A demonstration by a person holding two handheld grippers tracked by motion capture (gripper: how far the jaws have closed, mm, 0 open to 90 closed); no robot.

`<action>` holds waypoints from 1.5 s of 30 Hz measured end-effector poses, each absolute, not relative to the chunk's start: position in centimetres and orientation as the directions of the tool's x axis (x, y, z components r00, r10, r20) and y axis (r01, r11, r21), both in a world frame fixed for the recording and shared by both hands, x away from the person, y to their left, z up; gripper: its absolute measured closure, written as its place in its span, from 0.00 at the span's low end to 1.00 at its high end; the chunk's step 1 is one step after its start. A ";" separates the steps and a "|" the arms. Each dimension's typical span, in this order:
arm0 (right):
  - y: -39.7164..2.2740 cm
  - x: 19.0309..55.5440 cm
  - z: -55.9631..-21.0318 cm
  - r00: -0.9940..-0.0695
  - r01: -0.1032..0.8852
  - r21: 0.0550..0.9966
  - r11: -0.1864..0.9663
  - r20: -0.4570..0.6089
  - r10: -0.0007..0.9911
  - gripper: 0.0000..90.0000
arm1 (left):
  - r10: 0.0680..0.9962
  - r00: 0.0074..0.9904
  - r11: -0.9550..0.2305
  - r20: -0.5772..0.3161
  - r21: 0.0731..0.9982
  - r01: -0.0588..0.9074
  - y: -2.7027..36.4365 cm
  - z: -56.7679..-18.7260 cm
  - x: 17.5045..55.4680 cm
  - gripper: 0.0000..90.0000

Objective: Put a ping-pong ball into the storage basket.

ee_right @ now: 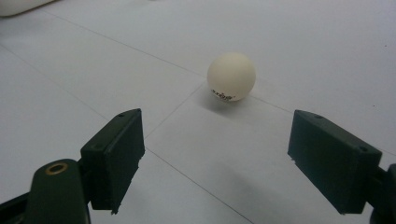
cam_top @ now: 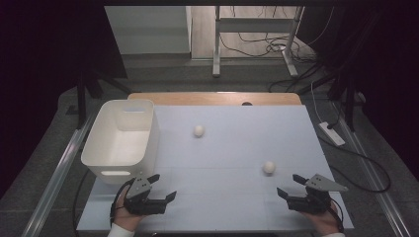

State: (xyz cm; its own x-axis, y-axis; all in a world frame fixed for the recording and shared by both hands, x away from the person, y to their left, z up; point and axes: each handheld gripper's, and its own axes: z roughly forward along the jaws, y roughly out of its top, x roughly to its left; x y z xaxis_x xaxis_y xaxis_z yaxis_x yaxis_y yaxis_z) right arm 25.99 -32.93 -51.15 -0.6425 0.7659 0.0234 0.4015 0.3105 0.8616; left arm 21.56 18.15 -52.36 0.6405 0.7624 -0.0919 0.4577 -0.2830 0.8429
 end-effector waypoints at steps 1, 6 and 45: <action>-32.9 26.0 -51.2 -0.643 0.402 0.861 0.312 0.022 0.766 0.21 | 0.763 0.640 -0.283 -0.090 0.844 0.455 18.2 -52.3 21.5 0.17; -32.8 26.0 -51.3 -0.637 0.407 0.854 0.325 0.010 0.771 0.21 | 0.761 0.640 -0.271 -0.100 0.849 0.454 18.2 -52.2 21.5 0.17; -33.0 26.8 -51.8 -0.671 0.411 0.860 0.303 0.060 0.739 0.21 | 0.801 0.592 -0.255 -0.092 0.842 0.475 16.7 -48.9 21.7 0.16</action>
State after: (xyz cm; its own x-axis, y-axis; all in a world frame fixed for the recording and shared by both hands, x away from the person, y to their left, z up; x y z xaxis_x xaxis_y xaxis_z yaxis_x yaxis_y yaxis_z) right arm 26.80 -33.05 -51.84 -0.6709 0.7391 0.0600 0.4107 0.3030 0.8599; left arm 21.66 16.72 -48.90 0.5920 0.8007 -0.0916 0.4752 -0.2550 0.8421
